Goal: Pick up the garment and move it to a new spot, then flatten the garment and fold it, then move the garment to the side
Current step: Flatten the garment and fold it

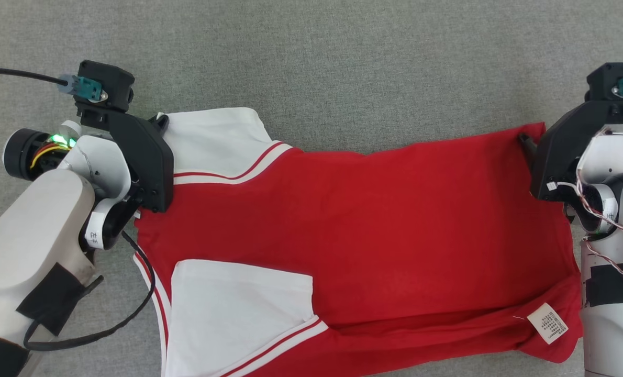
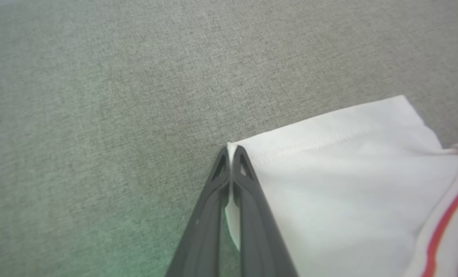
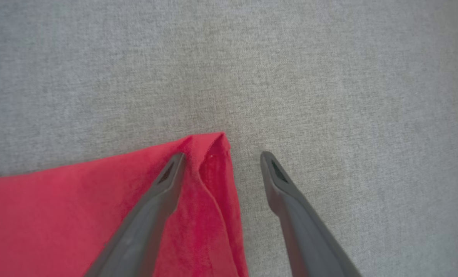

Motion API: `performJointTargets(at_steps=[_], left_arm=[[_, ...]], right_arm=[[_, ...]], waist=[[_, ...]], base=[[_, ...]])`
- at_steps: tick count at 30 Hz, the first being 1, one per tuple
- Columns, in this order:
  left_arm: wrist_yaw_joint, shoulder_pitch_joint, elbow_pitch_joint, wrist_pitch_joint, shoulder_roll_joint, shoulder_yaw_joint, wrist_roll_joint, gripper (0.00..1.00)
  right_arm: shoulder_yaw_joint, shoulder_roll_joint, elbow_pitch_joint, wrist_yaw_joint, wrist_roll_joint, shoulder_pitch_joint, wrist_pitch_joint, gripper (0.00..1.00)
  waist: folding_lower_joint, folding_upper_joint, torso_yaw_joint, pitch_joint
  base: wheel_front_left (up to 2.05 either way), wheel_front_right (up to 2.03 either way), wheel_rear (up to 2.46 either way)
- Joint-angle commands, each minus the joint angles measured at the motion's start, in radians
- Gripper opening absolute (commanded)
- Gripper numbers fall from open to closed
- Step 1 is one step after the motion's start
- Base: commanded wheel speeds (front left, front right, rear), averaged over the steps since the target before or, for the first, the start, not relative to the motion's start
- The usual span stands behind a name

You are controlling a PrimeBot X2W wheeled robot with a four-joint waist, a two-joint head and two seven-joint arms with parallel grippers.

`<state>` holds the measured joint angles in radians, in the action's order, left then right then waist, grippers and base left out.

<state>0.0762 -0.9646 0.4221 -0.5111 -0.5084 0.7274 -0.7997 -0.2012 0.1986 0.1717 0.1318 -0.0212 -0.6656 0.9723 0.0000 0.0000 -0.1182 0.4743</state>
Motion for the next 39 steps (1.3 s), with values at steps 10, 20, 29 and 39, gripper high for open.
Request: performJointTargets(at_steps=[10,20,29,39], left_arm=[[-0.035,-0.010,-0.005,0.083,0.006,-0.010,-0.002,0.00],[-0.069,-0.064,0.051,0.290,0.014,-0.034,0.057,0.00],[-0.086,-0.128,0.110,0.459,0.033,-0.031,0.129,0.00],[-0.085,-0.175,0.182,0.647,0.071,-0.018,0.195,0.00]], right_arm=[[0.019,0.009,0.045,-0.003,0.002,-0.039,-0.053,0.00],[-0.036,-0.027,0.074,-0.003,0.045,-0.096,-0.200,0.00],[-0.083,-0.060,0.144,-0.003,0.091,-0.147,-0.337,0.00],[-0.117,-0.077,0.219,-0.003,0.133,-0.198,-0.488,0.00]], waist=[[0.0000,0.0000,0.007,0.018],[0.0000,0.0000,0.003,0.038],[0.0000,0.0000,0.005,0.055],[0.0000,0.0000,0.013,0.050]], base=[[0.00,0.00,0.00],[0.00,0.00,0.00],[0.00,0.00,0.00],[0.00,0.00,0.00]])
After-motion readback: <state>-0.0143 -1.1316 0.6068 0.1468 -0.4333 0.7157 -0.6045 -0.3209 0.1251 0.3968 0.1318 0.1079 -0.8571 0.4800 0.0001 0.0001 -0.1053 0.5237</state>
